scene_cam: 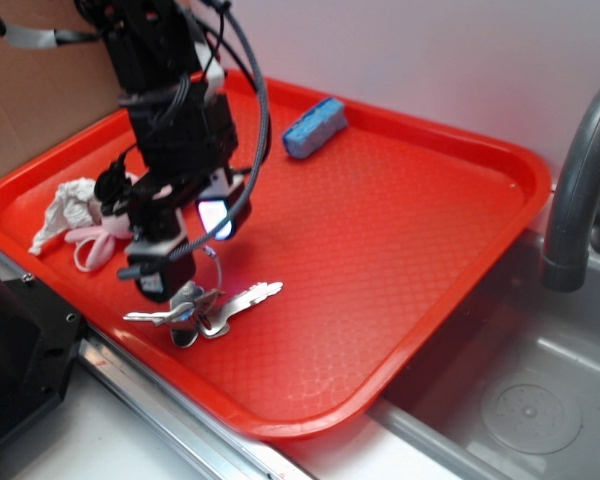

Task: Grab the silver keys.

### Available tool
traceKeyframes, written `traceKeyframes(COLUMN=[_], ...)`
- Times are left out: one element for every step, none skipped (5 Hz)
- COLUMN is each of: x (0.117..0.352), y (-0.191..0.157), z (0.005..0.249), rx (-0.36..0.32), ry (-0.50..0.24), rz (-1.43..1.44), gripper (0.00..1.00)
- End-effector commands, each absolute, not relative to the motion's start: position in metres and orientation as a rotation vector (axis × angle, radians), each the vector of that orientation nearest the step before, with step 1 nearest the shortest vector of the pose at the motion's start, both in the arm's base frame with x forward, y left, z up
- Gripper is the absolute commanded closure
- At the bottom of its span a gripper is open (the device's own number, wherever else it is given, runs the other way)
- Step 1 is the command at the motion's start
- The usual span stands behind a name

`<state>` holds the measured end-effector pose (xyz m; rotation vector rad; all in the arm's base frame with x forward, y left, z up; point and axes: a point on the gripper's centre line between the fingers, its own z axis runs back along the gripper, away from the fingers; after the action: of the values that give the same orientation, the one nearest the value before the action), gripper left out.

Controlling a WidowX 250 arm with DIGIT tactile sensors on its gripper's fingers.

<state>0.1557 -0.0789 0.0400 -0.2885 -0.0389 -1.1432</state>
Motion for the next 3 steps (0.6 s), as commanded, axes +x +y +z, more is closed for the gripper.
traceKeyframes(x=[0.148, 0.147, 0.151], y=[-0.089, -0.088, -0.082], z=[0.037, 0.04, 0.05], rx=[-0.273, -0.278, -0.292], ry=[-0.029, -0.033, -0.039], rz=[-1.16, -1.149, -1.108], gripper=[1.0, 1.0, 1.0])
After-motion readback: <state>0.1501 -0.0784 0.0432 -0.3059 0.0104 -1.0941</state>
